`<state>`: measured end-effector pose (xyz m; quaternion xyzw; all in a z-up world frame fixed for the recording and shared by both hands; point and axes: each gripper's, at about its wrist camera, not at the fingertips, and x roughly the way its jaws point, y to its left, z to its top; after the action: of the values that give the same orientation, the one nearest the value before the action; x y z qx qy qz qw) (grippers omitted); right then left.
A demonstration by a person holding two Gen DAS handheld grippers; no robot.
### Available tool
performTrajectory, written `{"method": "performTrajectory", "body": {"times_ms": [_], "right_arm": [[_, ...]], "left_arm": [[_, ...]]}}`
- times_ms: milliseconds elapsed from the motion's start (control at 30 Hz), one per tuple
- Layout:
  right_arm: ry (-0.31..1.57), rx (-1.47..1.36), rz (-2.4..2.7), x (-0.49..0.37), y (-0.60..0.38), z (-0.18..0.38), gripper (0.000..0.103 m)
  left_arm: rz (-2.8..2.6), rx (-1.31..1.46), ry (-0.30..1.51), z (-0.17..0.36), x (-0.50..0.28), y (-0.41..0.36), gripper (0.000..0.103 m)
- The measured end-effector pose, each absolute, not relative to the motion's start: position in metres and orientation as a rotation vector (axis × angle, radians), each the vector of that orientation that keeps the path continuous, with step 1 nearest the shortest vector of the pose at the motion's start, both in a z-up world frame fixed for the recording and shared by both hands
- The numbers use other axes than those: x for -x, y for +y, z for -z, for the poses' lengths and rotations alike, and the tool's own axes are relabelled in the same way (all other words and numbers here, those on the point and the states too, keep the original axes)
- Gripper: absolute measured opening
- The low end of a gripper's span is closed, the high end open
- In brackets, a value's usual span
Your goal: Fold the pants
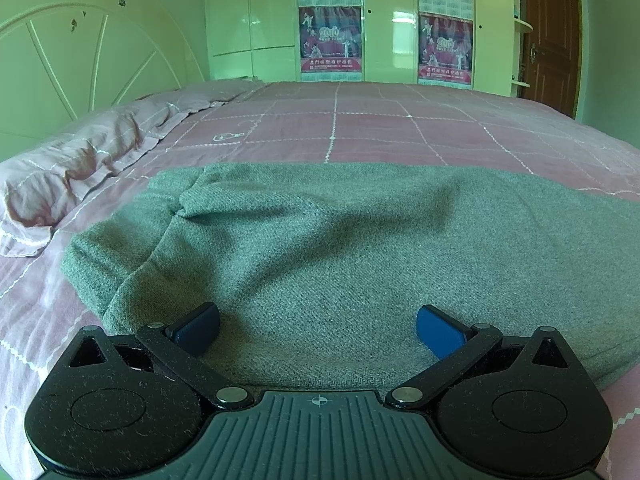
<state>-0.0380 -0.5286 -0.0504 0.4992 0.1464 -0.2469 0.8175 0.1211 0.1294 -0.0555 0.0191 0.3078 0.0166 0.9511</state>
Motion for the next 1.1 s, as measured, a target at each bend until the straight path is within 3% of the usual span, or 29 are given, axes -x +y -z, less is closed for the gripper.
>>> {"method": "performTrajectory", "body": {"times_ms": [200, 233, 267, 500, 600, 667, 700, 933, 967, 1000, 1100], "right_arm": [[0.373, -1.12, 0.477, 0.022, -0.532, 0.066, 0.027], [0.371, -1.112, 0.469, 0.016, -0.531, 0.065, 0.022], [0.37, -1.102, 0.443, 0.013, -0.532, 0.065, 0.0], [0.352, -1.028, 0.45, 0.027, -0.527, 0.054, 0.0], [0.39, -1.121, 0.445, 0.028, -0.538, 0.074, 0.006], [0.305, -1.116, 0.456, 0.041, -0.534, 0.067, 0.025], [0.299, -1.104, 0.469, 0.045, -0.532, 0.065, 0.029], [0.351, -1.123, 0.423, 0.025, -0.532, 0.084, 0.033], [0.358, -1.106, 0.415, 0.02, -0.533, 0.084, 0.032], [0.374, -1.101, 0.407, 0.016, -0.534, 0.084, 0.005], [0.267, -1.08, 0.393, 0.029, -0.529, 0.066, 0.004]], "left_arm": [[-0.032, -0.041, 0.624, 0.056, -0.122, 0.129, 0.103], [-0.032, -0.041, 0.624, 0.056, -0.121, 0.129, 0.103], [-0.032, -0.04, 0.624, 0.056, -0.121, 0.129, 0.103], [-0.032, -0.042, 0.623, 0.055, -0.122, 0.13, 0.103], [-0.029, -0.041, 0.624, 0.055, -0.121, 0.131, 0.103], [-0.028, -0.039, 0.625, 0.054, -0.121, 0.131, 0.103], [-0.03, -0.038, 0.625, 0.054, -0.121, 0.131, 0.103], [-0.032, -0.043, 0.624, 0.055, -0.121, 0.13, 0.103], [-0.032, -0.043, 0.625, 0.055, -0.121, 0.13, 0.103], [-0.033, -0.043, 0.625, 0.055, -0.121, 0.13, 0.103], [-0.032, -0.043, 0.625, 0.054, -0.121, 0.131, 0.103]]}}
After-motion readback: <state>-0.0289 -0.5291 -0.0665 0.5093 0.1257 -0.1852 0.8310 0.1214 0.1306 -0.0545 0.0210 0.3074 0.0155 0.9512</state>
